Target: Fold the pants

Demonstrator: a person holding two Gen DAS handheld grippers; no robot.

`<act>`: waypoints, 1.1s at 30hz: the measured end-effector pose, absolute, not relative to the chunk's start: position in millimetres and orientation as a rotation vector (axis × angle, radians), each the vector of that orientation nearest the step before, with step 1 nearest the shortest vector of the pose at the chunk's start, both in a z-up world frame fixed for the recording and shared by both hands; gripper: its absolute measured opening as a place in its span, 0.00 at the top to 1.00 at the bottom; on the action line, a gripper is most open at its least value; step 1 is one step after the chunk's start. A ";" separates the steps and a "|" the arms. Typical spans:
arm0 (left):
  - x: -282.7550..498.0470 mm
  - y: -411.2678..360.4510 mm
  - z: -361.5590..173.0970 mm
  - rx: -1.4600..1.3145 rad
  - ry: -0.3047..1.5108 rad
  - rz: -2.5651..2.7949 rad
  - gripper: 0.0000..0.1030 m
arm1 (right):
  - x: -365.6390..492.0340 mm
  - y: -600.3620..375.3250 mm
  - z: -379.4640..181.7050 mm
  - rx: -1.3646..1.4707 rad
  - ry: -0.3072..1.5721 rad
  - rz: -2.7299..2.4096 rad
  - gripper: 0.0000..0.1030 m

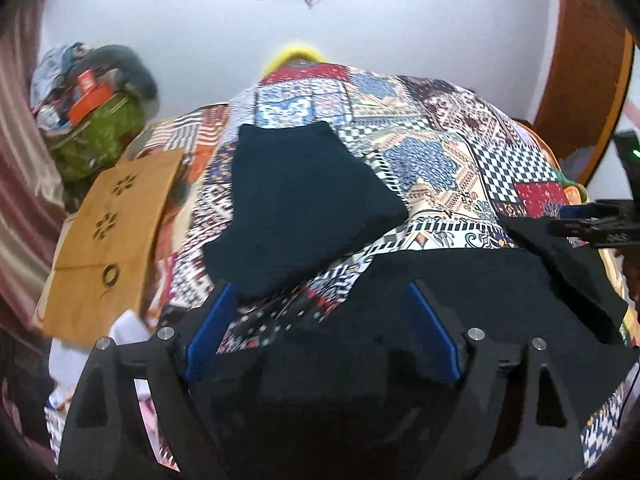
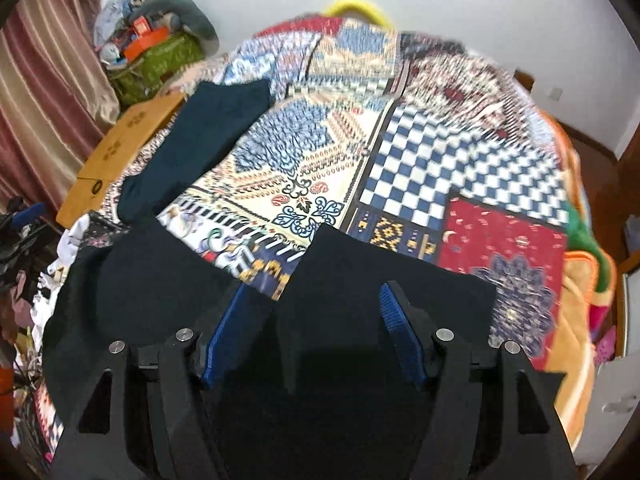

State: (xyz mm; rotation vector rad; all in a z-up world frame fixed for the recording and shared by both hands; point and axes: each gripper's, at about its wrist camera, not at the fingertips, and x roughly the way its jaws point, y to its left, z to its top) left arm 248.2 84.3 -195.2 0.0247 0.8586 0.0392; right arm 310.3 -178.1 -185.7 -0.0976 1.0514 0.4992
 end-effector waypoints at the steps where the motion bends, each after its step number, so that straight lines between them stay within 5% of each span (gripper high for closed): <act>1: 254.4 81.1 -200.2 0.029 0.868 0.031 0.15 | 317.3 -176.1 -192.4 -0.093 1.071 0.500 0.38; 9: 283.5 65.4 -239.4 0.051 0.952 0.013 0.15 | 347.5 -164.7 -244.1 -0.048 1.164 0.513 0.40; 16: 284.5 52.0 -242.7 0.048 0.969 -0.017 0.15 | 343.8 -174.2 -246.6 -0.069 1.141 0.494 0.89; 23: 273.3 31.0 -217.0 0.074 0.927 -0.038 0.15 | 343.1 -184.4 -218.3 -0.077 1.082 0.478 0.94; 33: 250.4 -8.4 -171.1 0.116 0.852 -0.065 0.13 | 305.2 -269.3 -93.5 0.053 0.817 0.417 0.94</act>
